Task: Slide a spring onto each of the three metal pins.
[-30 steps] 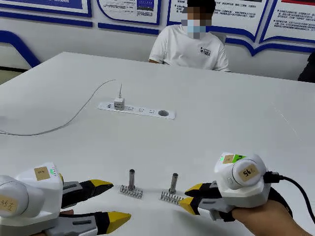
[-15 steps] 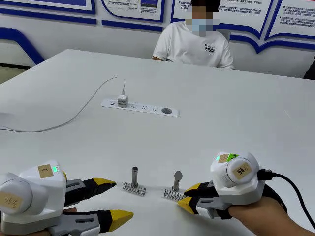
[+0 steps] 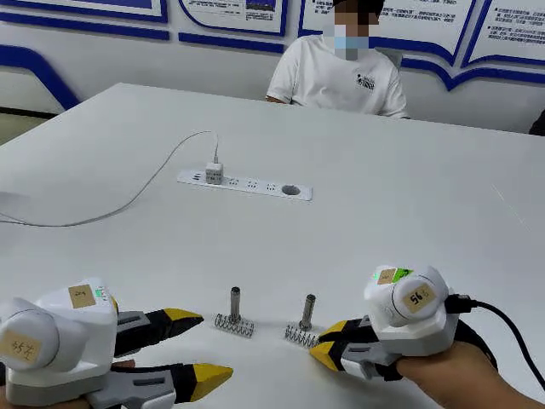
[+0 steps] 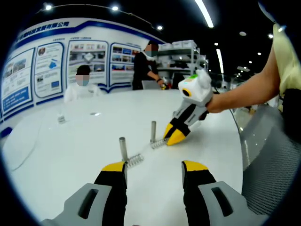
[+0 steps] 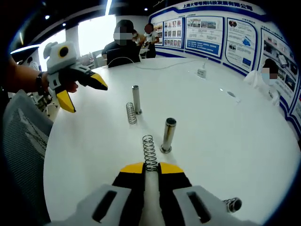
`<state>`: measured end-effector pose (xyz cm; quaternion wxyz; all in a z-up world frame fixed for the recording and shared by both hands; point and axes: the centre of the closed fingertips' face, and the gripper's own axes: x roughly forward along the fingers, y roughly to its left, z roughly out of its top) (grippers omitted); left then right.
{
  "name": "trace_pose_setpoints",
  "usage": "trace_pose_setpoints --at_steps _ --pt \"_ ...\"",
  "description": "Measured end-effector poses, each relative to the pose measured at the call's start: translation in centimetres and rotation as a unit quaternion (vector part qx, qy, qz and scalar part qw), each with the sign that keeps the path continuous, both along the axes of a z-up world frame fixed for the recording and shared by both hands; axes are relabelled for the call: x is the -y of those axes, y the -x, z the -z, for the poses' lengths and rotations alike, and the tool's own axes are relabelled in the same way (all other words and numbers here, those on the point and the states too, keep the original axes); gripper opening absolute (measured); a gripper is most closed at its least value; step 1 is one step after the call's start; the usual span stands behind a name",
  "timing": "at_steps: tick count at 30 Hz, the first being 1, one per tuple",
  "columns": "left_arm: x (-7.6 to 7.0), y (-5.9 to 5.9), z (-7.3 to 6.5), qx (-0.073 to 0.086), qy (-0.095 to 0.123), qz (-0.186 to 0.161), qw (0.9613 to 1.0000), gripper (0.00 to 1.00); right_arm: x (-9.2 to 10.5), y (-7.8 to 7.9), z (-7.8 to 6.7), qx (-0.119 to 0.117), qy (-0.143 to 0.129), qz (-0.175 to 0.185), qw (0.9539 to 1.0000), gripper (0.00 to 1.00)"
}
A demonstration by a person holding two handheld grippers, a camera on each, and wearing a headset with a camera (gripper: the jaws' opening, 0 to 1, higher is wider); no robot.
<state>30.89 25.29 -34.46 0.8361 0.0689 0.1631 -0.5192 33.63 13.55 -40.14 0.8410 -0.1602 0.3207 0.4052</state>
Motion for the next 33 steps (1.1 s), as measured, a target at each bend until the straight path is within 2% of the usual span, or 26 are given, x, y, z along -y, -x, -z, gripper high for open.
trace_pose_setpoints --at_steps 6,13,22,33 --pt "0.2 0.2 0.2 -0.001 -0.002 0.006 1.0 0.47 0.0 0.4 -0.7 0.004 0.002 -0.003 1.0 0.12" --pt "1.4 0.8 0.3 0.001 -0.006 0.024 0.9997 0.46 -0.1 1.4 -1.8 0.01 0.015 -0.014 0.9997 0.11" --pt "3.0 1.2 -0.1 0.019 -0.016 0.054 0.9982 0.45 -1.9 3.0 -4.2 0.013 0.016 -0.053 0.9984 0.11" --pt "3.6 1.9 -0.1 0.039 -0.03 0.079 0.9957 0.4 -4.0 5.3 -5.7 0.002 0.027 -0.115 0.9929 0.11"
